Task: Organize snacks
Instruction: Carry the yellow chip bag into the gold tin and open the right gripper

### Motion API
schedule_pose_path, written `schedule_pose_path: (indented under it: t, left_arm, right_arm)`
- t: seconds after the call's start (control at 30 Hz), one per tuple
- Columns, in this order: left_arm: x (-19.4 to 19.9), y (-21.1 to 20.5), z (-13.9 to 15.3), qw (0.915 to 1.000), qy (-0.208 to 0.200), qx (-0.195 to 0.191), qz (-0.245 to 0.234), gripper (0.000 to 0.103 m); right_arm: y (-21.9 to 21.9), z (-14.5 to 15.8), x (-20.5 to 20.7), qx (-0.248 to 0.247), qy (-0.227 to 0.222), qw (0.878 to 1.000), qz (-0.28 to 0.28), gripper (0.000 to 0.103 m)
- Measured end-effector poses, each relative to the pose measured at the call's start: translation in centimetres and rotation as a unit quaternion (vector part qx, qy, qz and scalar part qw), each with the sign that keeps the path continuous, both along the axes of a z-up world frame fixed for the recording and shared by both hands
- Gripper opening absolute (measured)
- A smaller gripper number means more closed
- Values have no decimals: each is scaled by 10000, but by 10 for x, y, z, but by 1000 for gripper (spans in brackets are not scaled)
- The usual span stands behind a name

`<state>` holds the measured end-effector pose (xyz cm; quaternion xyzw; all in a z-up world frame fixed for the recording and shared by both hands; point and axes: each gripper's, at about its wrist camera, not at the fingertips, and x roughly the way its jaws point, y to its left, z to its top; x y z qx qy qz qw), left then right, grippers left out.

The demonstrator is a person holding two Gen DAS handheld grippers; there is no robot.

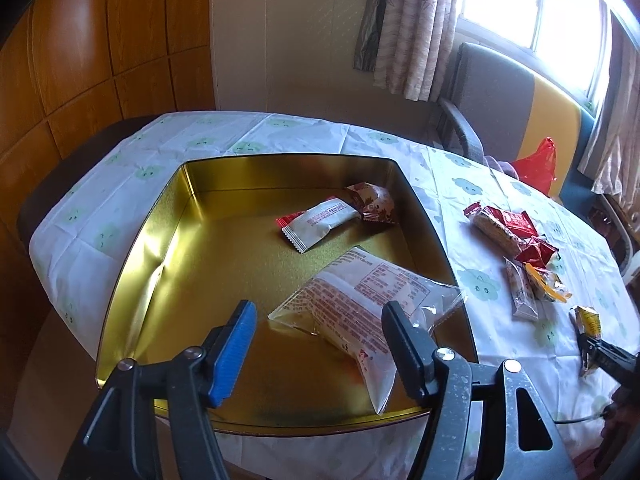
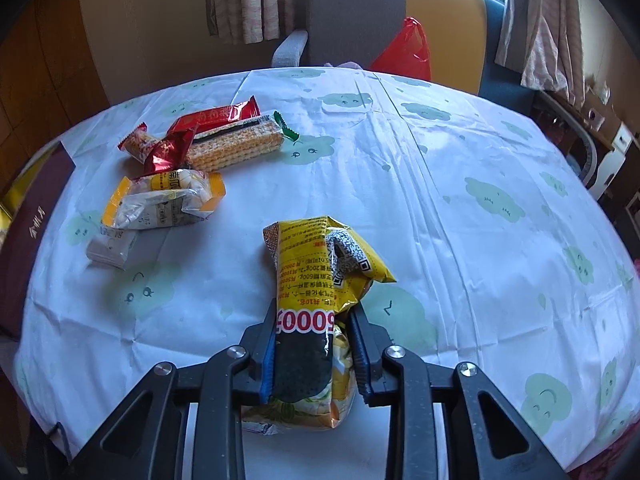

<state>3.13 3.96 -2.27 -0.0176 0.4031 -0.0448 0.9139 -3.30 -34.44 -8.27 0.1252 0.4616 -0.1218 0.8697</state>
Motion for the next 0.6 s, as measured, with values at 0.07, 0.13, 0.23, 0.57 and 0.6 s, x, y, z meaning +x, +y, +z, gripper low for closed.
schedule_pose_path:
  t: [0.07, 0.13, 0.23, 0.57, 0.6]
  left_arm:
    - [-1, 1, 0, 10000, -37, 43, 47, 70]
    - [-1, 1, 0, 9999, -86, 107, 92, 71]
    - [-1, 4, -1, 9996, -139, 175, 170, 71]
    - [6, 30, 1, 9975, -294, 222, 604, 71]
    - [7, 33, 1, 9972, -286, 228, 651, 71]
  right_arm:
    - [-3, 2, -4, 287, -97, 9995, -78, 29]
    - [-4, 5, -8, 505, -196, 9984, -133, 28]
    - [2, 16, -13, 593, -369, 9975, -101, 28]
    - [82, 75, 15, 929, -864, 9846, 1201, 28]
    - [97, 81, 22, 931, -878, 9815, 1421, 28]
